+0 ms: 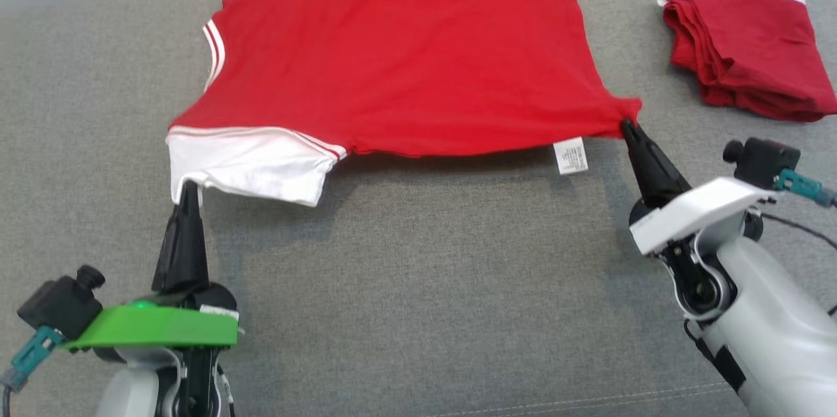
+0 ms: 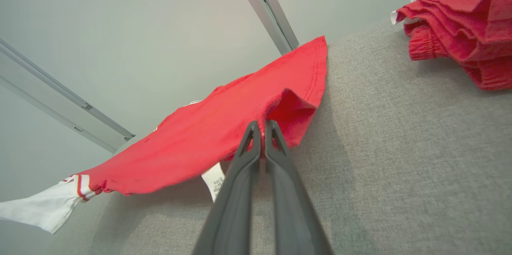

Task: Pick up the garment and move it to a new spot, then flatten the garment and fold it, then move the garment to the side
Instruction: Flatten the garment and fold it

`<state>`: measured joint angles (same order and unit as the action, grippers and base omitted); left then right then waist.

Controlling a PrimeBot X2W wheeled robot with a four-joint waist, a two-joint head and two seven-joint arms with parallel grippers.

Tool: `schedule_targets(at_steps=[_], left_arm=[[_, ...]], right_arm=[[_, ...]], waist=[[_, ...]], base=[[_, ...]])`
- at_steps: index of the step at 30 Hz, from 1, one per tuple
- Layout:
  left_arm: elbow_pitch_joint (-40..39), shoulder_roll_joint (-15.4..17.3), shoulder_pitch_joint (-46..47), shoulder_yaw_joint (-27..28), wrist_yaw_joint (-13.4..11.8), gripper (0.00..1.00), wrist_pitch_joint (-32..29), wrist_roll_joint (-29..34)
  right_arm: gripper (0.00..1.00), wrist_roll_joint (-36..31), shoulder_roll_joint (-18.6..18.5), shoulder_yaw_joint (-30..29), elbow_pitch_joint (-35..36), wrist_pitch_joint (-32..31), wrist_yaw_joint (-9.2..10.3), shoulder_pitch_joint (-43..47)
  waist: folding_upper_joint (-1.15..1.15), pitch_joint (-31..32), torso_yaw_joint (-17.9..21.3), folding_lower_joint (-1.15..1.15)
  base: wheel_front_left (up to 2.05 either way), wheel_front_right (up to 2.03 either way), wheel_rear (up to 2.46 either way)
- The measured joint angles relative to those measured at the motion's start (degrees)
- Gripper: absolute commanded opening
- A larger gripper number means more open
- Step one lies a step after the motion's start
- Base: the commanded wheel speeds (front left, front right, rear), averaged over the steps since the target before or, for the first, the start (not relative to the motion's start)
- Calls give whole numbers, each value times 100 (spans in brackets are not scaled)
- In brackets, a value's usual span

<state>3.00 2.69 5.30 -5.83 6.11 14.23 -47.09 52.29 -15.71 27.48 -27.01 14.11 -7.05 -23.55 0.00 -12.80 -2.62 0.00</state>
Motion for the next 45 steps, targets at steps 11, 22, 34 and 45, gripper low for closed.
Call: schedule_targets(at_steps=[11, 22, 34, 45], left_arm=[[-60, 7, -1183, -3, 19, 0, 1, 9], [-419, 57, -1749, -21, 69, 0, 1, 9], [-578, 109, -2308, -187, 76, 0, 2, -4], [41, 252, -2284, -386, 77, 0, -65, 142]], right_arm=[[0, -191, -21, -149, 452, 7, 0, 1084], [0, -394, -29, -291, 971, 5, 0, 1837], [0, -449, -75, -422, 1174, 5, 0, 2432], [0, -681, -14, -171, 735, 5, -1, 2409]], waist=[[0, 422, 4, 0], [0, 639, -49, 0], [0, 710, -92, 0], [0, 747, -55, 0]], base=[[0, 0, 0], [0, 0, 0], [0, 0, 0], [0, 0, 0]])
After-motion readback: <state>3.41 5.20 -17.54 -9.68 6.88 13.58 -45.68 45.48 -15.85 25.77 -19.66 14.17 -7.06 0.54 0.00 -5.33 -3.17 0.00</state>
